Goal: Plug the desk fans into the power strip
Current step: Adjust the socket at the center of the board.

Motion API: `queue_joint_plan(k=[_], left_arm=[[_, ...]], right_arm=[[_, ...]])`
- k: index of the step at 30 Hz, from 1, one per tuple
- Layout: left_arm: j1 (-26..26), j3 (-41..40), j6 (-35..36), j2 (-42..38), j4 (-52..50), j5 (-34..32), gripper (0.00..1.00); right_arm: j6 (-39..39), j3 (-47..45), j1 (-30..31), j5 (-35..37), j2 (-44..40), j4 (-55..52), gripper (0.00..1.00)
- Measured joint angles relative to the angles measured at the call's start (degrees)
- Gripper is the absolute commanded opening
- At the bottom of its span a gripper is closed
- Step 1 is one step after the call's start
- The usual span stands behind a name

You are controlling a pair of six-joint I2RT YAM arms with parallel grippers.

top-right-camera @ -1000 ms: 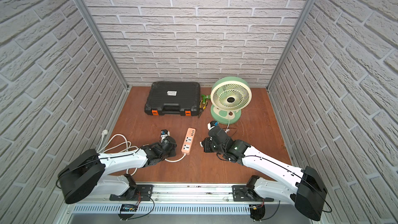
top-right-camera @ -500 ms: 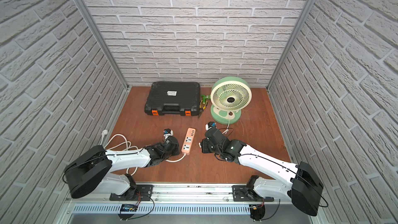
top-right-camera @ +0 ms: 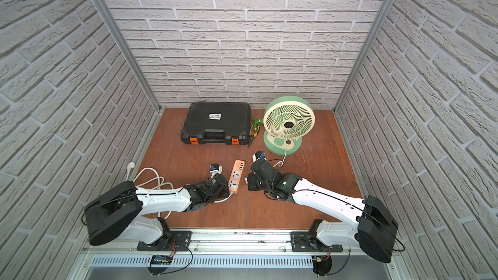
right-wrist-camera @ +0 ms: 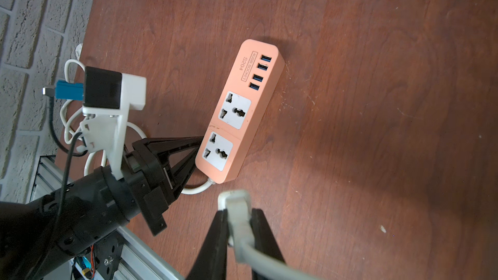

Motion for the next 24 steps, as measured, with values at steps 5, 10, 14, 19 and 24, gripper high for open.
queue_joint_plan(k=[5, 10, 14, 19, 24], left_arm=[[-0.42, 0.00, 0.66, 0.63, 1.44, 0.48, 0.00], [-1.81, 0.00, 0.66, 0.61, 1.38, 0.42, 0.00], [-2.73, 0.00, 0.63, 0.61, 1.46, 0.44, 0.00], [-2.99, -0.13, 0.22, 0.66, 2.16, 0.72, 0.00], [-3.02, -0.52, -0.04, 0.66, 3.08, 0.90, 0.00]], right_arm=[[0.17, 0.00, 0.24, 0.35, 0.44, 0.26, 0.03], [0.92, 0.07, 0.42, 0.52, 1.97, 0.52, 0.03], [1.57, 0.35, 1.25, 1.49, 3.58, 1.18, 0.03], [2.47, 1.84, 2.62, 3.34, 6.14, 1.14, 0.03], [3.50, 2.64, 3.19, 5.62, 7.65, 1.05, 0.02]])
